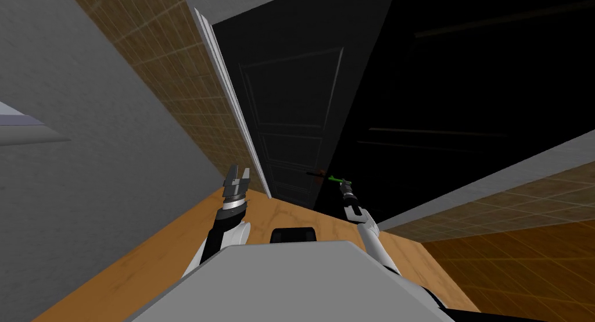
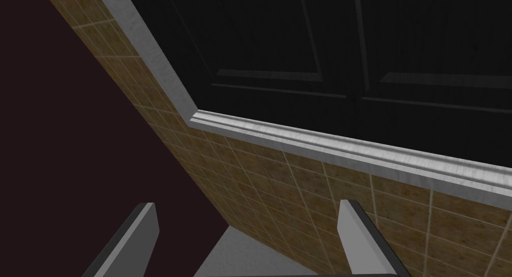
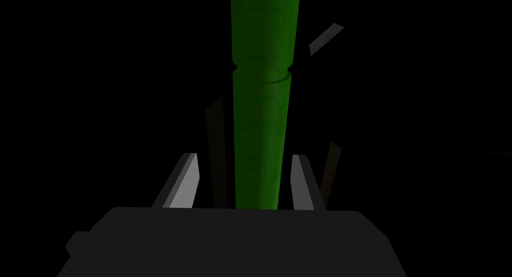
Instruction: Pull the door open
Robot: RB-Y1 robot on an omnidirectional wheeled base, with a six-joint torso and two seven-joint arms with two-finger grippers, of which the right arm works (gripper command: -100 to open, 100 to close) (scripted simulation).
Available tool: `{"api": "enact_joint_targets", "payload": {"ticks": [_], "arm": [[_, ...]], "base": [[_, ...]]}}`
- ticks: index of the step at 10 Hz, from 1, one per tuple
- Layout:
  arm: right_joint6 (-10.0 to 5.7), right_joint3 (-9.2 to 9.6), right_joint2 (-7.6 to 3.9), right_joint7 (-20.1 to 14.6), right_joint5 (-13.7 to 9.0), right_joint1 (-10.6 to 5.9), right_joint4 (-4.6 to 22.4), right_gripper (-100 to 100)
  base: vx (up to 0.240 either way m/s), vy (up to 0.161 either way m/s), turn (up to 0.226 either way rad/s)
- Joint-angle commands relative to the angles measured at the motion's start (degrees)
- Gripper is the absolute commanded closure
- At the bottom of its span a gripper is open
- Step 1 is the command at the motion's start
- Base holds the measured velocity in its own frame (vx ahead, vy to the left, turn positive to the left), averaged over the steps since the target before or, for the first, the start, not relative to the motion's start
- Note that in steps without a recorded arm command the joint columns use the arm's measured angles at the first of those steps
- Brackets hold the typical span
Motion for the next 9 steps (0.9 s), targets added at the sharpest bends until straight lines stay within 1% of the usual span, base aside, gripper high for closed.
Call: {"api": "enact_joint_targets", "payload": {"ticks": [1,5,6,7,9], "arm": [[0.03,-0.03,-0.01,0.0,0.0,0.06,0.0,100],[0.03,-0.03,-0.01,0.0,0.0,0.06,0.0,100],[-0.22,0.37,-0.78,-0.8,0.0,0.74,-0.1,100],[-0.32,0.57,-0.99,-1.1,0.1,0.89,-0.1,100],[-0.85,1.80,-1.80,-2.4,0.2,1.47,-0.5,100]], "base": [[-0.029,-0.007,-0.004],[-0.015,0.001,0.004],[-0.129,-0.010,0.082],[-0.216,-0.041,0.091],[-0.211,-0.047,0.128]]}}
